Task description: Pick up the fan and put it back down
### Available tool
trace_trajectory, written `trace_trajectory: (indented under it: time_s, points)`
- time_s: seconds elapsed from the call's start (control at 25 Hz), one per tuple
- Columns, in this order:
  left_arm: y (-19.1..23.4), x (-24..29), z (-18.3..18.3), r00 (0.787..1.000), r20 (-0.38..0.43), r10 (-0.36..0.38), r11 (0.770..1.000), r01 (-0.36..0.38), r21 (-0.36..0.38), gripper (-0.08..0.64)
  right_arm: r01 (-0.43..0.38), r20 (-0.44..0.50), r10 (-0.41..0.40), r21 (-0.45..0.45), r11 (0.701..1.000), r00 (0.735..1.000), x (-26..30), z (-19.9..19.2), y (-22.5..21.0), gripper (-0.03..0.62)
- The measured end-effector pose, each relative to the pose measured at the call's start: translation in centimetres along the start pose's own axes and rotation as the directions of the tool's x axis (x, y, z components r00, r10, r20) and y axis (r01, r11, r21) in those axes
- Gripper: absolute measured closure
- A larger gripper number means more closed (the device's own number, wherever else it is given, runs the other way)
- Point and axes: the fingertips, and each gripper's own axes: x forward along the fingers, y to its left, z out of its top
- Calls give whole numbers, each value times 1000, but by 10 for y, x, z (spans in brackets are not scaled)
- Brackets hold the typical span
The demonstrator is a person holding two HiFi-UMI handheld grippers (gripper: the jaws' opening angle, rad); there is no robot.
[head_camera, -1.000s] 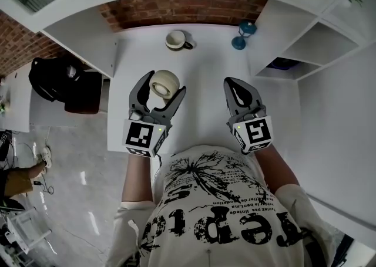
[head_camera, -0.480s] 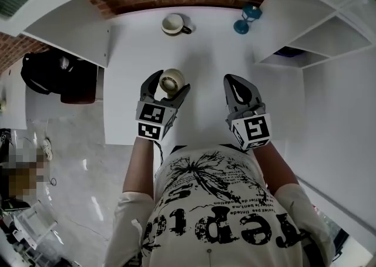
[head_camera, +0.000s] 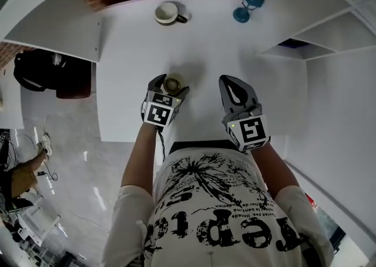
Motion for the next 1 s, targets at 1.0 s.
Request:
trace_trajectory:
  time_s: [1.0]
  points:
    - [-1,55,-36,995,-85,47,994,-54,-90,173,-4,-84,5,10,1000,996,7,-35,-11,577]
